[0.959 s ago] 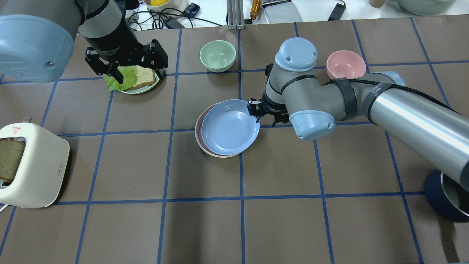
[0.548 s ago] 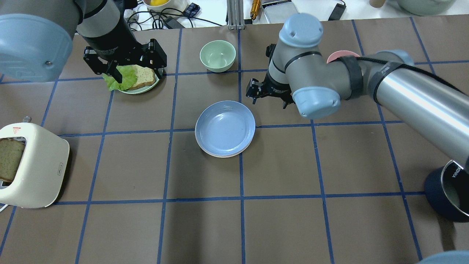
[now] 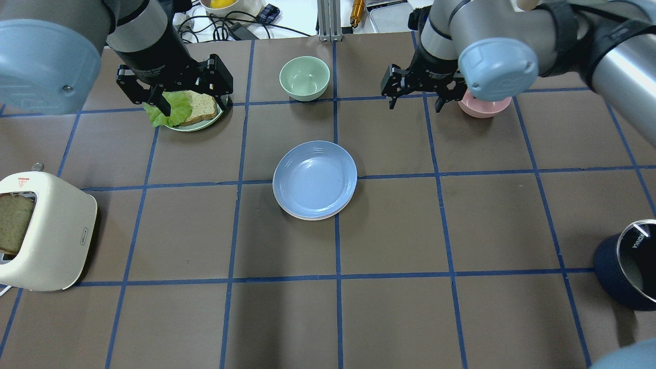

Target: Stack three plates with pink and blue

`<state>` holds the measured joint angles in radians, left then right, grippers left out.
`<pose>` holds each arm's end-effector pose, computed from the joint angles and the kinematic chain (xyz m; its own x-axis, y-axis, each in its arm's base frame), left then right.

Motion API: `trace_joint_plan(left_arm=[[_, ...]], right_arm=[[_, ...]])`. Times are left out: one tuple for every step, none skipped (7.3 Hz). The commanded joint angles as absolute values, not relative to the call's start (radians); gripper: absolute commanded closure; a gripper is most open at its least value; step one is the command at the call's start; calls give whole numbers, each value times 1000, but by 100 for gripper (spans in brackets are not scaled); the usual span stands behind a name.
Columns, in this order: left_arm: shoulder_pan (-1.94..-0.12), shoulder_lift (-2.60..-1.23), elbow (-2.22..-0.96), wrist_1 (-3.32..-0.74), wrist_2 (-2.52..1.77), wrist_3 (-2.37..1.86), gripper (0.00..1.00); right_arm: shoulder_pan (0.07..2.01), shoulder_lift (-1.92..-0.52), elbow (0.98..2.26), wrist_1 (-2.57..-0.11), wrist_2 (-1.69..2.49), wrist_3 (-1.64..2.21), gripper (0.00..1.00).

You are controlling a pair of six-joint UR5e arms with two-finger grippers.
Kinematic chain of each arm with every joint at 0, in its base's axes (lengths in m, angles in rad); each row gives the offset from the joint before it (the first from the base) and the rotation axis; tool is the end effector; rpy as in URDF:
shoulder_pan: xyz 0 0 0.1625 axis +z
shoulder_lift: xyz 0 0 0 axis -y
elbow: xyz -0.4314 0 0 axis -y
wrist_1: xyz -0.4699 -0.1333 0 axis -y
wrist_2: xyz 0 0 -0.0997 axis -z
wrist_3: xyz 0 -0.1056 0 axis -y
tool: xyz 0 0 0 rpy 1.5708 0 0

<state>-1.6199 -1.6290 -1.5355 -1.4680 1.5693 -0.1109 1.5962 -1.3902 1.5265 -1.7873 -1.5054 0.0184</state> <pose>-0.1629 -0.5954 0.4851 -0.9981 -0.0613 0.0103 -0.0619 0.9949 -0.0792 0.1567 -0.6471 0.4260 -0.9977 -0.0122 -0.0666 -0.0070 0.9969 -0.0789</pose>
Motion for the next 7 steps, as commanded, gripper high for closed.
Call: trace_joint_plan(left_arm=[[-1620,-1629,-1536,-1468,1569,-112,0],[-1620,-1629,-1536,-1468,1569,-112,0],[-1620,-1629,-1534,-1468,1569,-112,0],[-1620,-1629,-1534,-1470,1569,-110,0],[-1620,-1631,-1525,-1482,1572,-110,0],[-1620,-1631,-1525,-1482,1572,-112,0],[-1620,-1631,-1526,-1482,1572,-112,0]], right_arm=[[1527,-1516,1541,-1706,-1520,-100,0],[1531,-1614,1627,-1694,-1522,-88,0],[1532,-1643,1620,-1721,-1535,-86,0],[1534,-1600,1542,-1679,-1589,-87,0],[1534,-1579,1501,-1611,-1591,-80,0],[1540,-1578,1502,-1606,-1579,5,0],[1563,-1574,1502,-1617,-1583,35,0]])
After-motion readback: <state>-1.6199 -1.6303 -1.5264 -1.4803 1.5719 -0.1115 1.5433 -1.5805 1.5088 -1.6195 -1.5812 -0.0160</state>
